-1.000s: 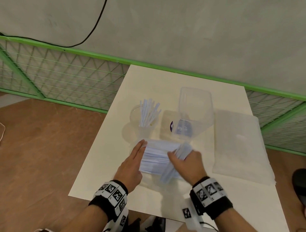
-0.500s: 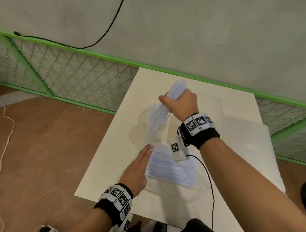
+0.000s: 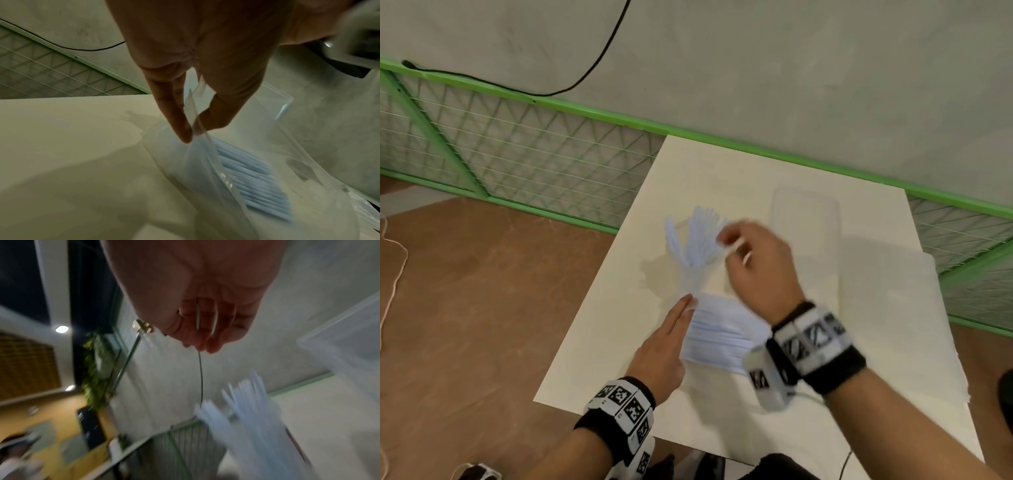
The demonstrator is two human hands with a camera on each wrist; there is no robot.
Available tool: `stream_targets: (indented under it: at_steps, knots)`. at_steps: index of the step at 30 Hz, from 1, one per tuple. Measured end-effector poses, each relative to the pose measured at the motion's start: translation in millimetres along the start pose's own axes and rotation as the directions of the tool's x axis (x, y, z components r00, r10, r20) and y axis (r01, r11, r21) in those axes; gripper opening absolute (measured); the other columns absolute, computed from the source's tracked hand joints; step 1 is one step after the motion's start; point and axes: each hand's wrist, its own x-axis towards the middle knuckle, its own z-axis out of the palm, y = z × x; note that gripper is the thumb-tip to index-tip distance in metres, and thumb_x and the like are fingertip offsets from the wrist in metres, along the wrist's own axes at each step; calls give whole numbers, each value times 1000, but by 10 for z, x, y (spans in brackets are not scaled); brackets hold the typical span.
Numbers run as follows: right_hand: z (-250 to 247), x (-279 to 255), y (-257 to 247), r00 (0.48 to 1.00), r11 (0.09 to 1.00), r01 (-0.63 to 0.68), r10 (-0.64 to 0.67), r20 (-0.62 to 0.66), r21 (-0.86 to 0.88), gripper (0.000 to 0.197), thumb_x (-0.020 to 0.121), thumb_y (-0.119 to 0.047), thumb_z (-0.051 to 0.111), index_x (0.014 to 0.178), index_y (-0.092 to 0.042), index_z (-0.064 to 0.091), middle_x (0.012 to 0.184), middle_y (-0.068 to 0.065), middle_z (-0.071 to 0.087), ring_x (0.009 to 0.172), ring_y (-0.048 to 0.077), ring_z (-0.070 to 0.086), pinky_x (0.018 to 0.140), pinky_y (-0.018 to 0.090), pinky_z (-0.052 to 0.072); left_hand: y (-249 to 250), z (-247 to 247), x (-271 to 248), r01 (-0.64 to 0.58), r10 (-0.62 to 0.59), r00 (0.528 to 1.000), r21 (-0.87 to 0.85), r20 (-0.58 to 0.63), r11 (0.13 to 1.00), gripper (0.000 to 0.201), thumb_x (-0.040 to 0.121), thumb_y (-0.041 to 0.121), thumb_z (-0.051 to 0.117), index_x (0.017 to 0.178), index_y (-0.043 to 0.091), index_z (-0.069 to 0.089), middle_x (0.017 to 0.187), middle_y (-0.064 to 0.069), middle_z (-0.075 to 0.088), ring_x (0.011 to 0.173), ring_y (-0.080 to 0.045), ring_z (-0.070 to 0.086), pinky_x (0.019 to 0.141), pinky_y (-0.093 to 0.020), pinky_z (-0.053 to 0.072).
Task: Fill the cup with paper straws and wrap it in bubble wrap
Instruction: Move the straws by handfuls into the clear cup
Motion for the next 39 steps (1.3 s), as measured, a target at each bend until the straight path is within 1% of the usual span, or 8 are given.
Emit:
stream_targets:
  at_steps: [2, 4, 6, 9, 11, 13, 27, 39]
  knots:
    - [180, -489, 43, 966, 997, -27, 45, 255, -72, 27, 76, -8, 46, 90, -18, 66, 89, -3, 66, 77, 13, 58, 75, 28, 46, -13, 25, -1, -3, 3, 1000, -10, -11, 1000, 105, 78, -10, 51, 155, 39, 0, 154, 37, -17, 81, -12, 51, 52, -10, 34]
    - [416, -917, 215, 865, 968, -19, 141, 482, -249, 32, 84, -5, 45, 104, -18, 65, 104, 0, 64, 95, 20, 60, 84, 32, 47, -25, 50, -2, -15, 14, 1000, -28, -20, 999, 104, 79, -12, 49, 155, 38, 0, 155, 36, -17, 103, -12, 57, 55, -8, 36]
    - [634, -1206, 498, 803, 922, 16, 219, 555, -388, 39, 88, -1, 46, 122, -15, 58, 122, 3, 57, 109, 26, 55, 88, 37, 48, -31, 60, -1, -22, 21, 1000, -37, -19, 999, 105, 78, -15, 46, 155, 39, -2, 155, 36, -18, 113, -11, 56, 64, -14, 46]
    - [858, -1405, 776, 819, 846, 65, 258, 513, -530, 46, 73, 2, 67, 116, -12, 61, 114, 6, 59, 98, 29, 60, 76, 39, 55, -31, 62, -14, -35, 34, 999, -25, -23, 999, 107, 75, -16, 46, 155, 38, -2, 155, 35, -18, 112, -14, 58, 71, -31, 54]
    - [935, -1467, 852, 836, 784, 92, 275, 476, -614, 50, 49, -3, 83, 95, -15, 69, 93, 2, 65, 76, 24, 65, 58, 34, 55, -46, 68, -35, -38, 38, 999, -15, -23, 999, 108, 74, -16, 46, 155, 39, -2, 154, 36, -19, 106, -15, 60, 68, -31, 54]
    - [990, -1505, 892, 857, 757, 96, 267, 441, -646, 52, 41, -6, 87, 88, -18, 71, 86, 0, 66, 69, 22, 64, 53, 32, 53, -56, 70, -60, -36, 36, 999, -7, -22, 999, 109, 74, -16, 46, 154, 40, -3, 153, 37, -20, 102, -13, 60, 65, -27, 52]
    - [1105, -1472, 994, 851, 715, 59, 329, 410, -697, 45, 46, -9, 87, 87, -21, 72, 82, -1, 68, 70, 24, 65, 58, 39, 53, -61, 54, -115, -33, 32, 999, -46, -35, 998, 106, 77, -15, 46, 155, 38, -1, 153, 38, -19, 109, -9, 58, 64, -17, 45]
    - [1131, -1391, 975, 851, 685, 116, 306, 427, -720, 34, 38, -13, 91, 65, -21, 71, 64, -2, 66, 63, 24, 65, 57, 40, 53, -67, 21, -90, -34, 32, 999, -80, -33, 996, 107, 78, -15, 48, 153, 41, -3, 153, 38, -19, 116, -6, 54, 58, -3, 36]
